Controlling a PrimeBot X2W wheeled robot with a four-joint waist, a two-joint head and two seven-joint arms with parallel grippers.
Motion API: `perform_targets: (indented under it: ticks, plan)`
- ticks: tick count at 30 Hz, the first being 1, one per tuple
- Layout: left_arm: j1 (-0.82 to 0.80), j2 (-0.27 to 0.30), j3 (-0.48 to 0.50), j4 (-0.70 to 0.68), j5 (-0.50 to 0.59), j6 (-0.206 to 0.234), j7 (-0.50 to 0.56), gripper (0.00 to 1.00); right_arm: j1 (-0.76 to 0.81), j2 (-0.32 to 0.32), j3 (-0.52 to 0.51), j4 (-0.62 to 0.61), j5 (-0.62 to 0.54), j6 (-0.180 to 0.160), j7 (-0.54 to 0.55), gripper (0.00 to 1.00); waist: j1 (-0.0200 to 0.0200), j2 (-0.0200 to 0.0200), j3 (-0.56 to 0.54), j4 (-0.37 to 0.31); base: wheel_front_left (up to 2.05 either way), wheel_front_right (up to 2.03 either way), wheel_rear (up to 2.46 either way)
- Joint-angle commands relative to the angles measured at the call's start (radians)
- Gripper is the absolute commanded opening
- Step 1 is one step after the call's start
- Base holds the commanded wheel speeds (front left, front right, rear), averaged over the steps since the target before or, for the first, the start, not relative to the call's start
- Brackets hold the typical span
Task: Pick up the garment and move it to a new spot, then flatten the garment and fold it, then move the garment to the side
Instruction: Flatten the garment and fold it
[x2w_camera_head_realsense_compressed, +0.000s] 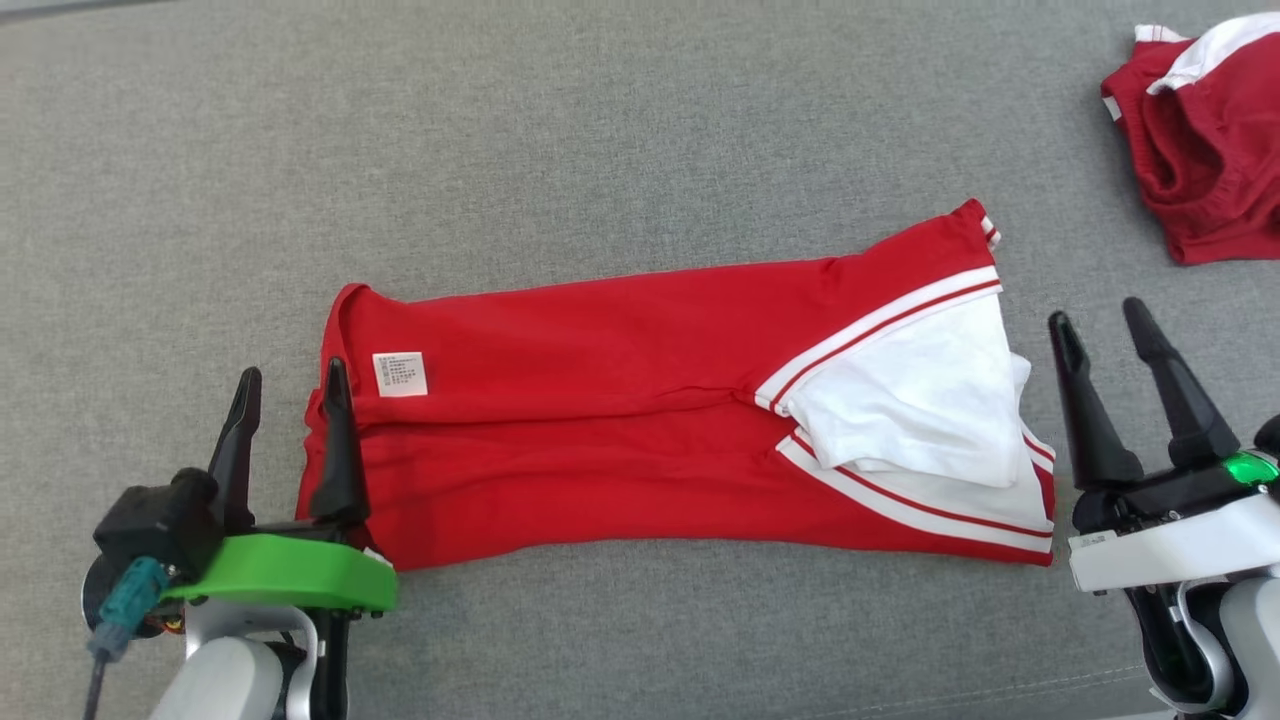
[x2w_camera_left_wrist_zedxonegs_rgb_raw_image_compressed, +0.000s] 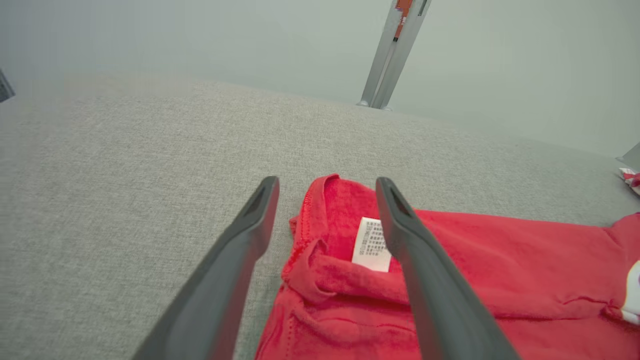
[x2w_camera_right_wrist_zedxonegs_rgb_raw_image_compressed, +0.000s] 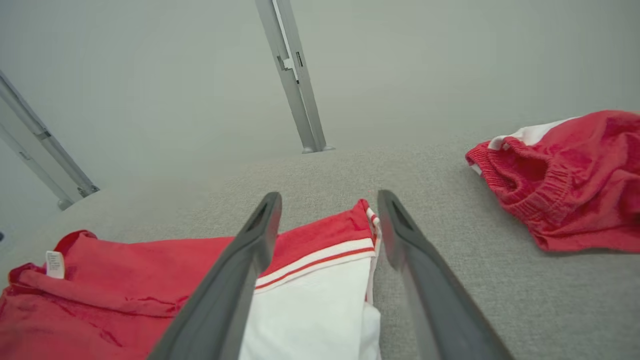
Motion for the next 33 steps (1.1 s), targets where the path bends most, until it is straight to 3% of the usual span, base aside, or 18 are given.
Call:
perform_targets:
  ticks: [1, 7, 19, 33]
  plan:
    - [0.016, -0.003, -0.004, -0.011, 0.041, 0.020, -0.013, 1.00, 0.018, 0.011, -0.012, -0.014, -0.016, 0.000, -0.002, 1.00, -0.0001, 0.0000, -0.025, 0.004, 0.00, 0.00, 0.00]
    - [0.040, -0.031, -0.013, -0.042, 0.142, 0.059, -0.035, 1.00, 0.044, 0.046, -0.074, -0.042, -0.102, 0.000, 0.025, 1.00, -0.0001, 0.0000, -0.072, 0.005, 0.00, 0.00, 0.00]
    - [0.102, -0.094, 0.050, -0.010, 0.230, 0.000, -0.038, 1.00, 0.107, 0.083, -0.095, -0.047, -0.132, 0.000, 0.055, 1.00, -0.0001, 0.0000, -0.108, 0.003, 0.00, 0.00, 0.00]
    - [0.053, -0.147, 0.104, 0.010, 0.300, -0.073, -0.038, 1.00, 0.096, 0.060, -0.100, -0.010, -0.120, 0.000, 0.078, 1.00, -0.0001, 0.0000, -0.070, 0.029, 0.00, 0.00, 0.00]
